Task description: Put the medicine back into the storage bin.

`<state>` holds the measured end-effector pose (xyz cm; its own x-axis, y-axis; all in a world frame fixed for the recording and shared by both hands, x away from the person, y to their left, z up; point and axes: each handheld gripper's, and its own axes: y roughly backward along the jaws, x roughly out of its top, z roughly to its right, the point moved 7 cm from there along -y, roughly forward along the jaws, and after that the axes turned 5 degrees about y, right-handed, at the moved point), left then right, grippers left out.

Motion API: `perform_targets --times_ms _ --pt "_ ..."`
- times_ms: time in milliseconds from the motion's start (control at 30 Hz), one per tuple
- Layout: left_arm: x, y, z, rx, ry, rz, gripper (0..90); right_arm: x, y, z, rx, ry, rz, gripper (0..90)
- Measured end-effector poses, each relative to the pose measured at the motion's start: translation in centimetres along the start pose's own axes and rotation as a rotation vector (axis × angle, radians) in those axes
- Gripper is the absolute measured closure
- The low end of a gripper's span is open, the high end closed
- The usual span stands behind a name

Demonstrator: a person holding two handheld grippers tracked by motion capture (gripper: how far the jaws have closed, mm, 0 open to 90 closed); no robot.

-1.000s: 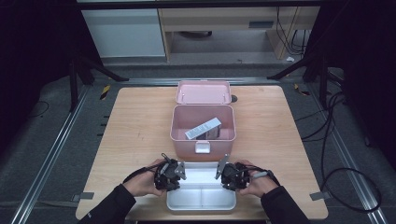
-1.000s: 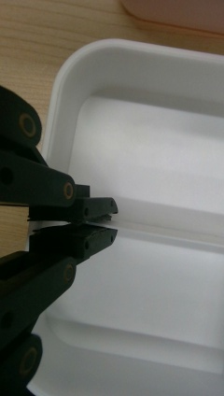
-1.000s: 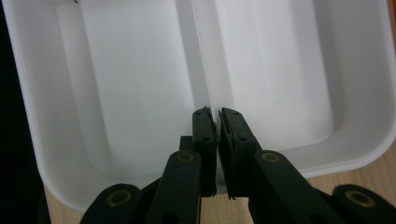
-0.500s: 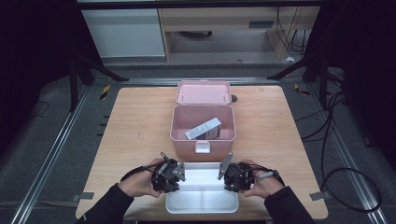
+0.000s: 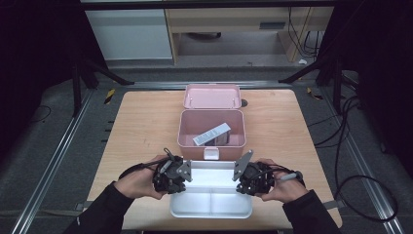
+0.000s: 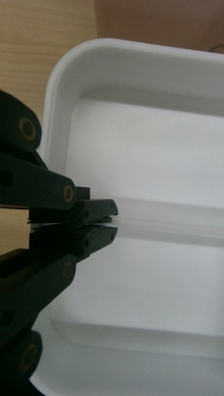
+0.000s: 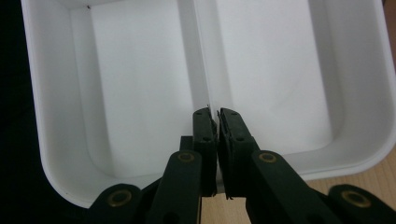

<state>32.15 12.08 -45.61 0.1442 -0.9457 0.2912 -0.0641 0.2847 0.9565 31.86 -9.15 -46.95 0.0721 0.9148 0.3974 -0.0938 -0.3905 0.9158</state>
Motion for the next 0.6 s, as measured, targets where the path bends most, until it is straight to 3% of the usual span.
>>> perform_targets --times_ms 400,567,600 --pt "1.9 3.9 -1.2 0.03 -0.026 0.027 87.9 1.0 3.5 1.7 -0.024 0.01 0.016 85.7" --pt "2.4 5.0 -2.5 0.046 -0.027 0.037 87.7 1.6 4.7 2.8 -0.04 0.017 0.021 85.6" --pt "2.7 5.3 -3.3 0.051 -0.023 0.045 87.6 1.8 5.1 3.5 -0.051 0.022 0.022 85.7"
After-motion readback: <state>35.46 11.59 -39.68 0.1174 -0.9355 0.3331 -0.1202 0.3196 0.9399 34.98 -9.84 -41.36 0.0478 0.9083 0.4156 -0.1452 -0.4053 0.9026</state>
